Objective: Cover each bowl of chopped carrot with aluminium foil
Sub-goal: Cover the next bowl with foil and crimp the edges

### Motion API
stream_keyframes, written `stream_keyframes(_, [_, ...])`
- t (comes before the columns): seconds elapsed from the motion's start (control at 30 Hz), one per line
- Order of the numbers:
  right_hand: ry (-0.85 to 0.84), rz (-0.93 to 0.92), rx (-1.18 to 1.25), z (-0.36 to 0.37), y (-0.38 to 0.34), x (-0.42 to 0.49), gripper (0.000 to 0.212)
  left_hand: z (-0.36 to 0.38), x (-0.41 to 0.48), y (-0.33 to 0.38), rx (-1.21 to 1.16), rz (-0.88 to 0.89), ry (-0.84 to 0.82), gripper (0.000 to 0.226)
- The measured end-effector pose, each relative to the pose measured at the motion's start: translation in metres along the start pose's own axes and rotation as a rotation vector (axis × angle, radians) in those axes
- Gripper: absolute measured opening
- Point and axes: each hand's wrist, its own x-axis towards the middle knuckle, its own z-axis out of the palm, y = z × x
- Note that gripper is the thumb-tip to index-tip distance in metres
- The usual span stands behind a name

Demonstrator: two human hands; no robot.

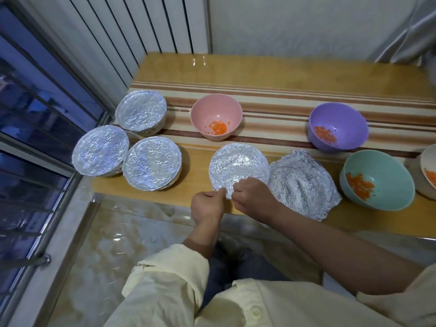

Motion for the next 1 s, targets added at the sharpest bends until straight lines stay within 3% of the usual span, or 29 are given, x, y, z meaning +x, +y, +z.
stream_keyframes(0.2, [0.018, 0.029, 0.022, 0.001, -0.002, 0.003, 0.032, 0.012, 0.014, -0.006, -0.06, -0.035, 0.008, 0.015])
stream_keyframes(0.4, [0.048, 0.045, 0.084, 0.002, -0.003, 0.004, 0.028, 0.011, 0.014, -0.008, -0.083, -0.035, -0.027, 0.027])
stream_keyframes(0.8, [0.052, 0.057, 0.141, 0.006, -0.002, 0.003, 0.029, 0.015, 0.02, -0.007, -0.043, -0.053, -0.003, 0.015])
stream_keyframes(0.9, [0.044, 0.065, 0.138, 0.008, -0.001, 0.003, 0.031, 0.012, 0.02, -0.001, -0.017, -0.055, 0.012, 0.032])
stream_keyframes(1.0, [0.051, 0.069, 0.16, 0.007, -0.002, 0.003, 0.03, 0.012, 0.023, -0.001, -0.011, -0.052, -0.004, 0.024])
